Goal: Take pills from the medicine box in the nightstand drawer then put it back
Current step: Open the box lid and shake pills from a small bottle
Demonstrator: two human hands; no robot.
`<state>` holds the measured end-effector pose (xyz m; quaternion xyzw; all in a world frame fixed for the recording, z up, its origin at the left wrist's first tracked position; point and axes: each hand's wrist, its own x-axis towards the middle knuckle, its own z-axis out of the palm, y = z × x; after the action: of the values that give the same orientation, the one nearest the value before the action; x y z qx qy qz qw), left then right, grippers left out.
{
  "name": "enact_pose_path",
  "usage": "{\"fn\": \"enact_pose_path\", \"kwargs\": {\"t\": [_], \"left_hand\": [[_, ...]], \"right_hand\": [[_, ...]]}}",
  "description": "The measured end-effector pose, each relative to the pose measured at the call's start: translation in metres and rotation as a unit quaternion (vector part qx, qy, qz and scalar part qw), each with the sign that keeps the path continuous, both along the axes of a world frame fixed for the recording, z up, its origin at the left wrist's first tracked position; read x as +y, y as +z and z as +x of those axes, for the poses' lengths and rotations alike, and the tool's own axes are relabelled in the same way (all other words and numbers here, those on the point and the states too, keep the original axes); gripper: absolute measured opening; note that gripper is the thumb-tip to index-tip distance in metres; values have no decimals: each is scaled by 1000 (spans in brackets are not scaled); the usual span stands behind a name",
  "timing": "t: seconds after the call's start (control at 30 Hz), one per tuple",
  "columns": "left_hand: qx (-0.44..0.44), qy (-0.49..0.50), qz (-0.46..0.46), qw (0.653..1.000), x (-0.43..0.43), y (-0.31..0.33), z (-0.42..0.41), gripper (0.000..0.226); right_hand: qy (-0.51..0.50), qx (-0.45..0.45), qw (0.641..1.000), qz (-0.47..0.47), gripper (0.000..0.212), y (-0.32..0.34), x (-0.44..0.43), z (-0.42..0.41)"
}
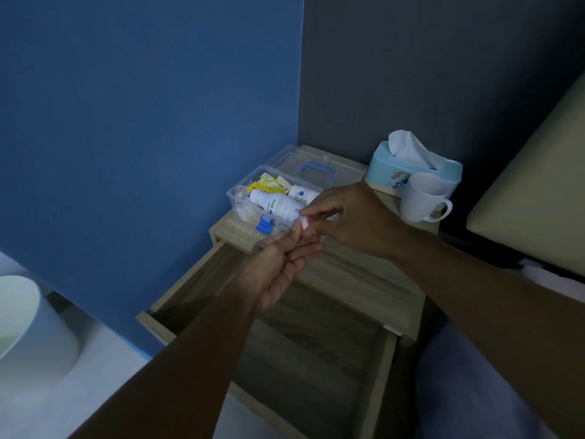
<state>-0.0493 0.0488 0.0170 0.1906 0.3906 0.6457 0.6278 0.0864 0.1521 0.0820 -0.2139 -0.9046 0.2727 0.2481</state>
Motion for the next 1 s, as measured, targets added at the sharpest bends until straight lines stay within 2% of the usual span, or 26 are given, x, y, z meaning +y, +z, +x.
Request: {"fn": "enact_pose_path", "kwargs": {"t": [0.13,0.23,0.3,0.43,0.57,0.7,0.8,0.87,1.0], "left_hand": [[-25,5,-1,1000,1,-7,7,32],[-34,15,1,999,2,-7,9,32],[-28,12,3,1000,3,-7,9,29],[-10,16,-9,1000,4,-7,8,26],[0,10,-13,1000,4,-11,7,30],[-21,15,-13,1000,5,-15,7,28],[-38,17,-13,999,7,-17,9,43],[-36,18,-13,999,8,-17,11,45],[-38,5,-16,999,7,-19,14,43]], "right_hand": [[23,-21,999,32,34,-3,-3,5],[8,18,998,-52,38,-5,-3,9],[-29,14,998,-62,46,-5,-1,10],[-67,-27,997,9,32,-6,2,11],[-31,-37,999,1,24,-6,3,11],[-7,-40,995,-96,35,-1,3,11],[-71,-81,992,-62,47,0,2,11],[-86,-98,991,-28,41,2,2,11],[-39,-101,994,-29,22,1,4,17]]}}
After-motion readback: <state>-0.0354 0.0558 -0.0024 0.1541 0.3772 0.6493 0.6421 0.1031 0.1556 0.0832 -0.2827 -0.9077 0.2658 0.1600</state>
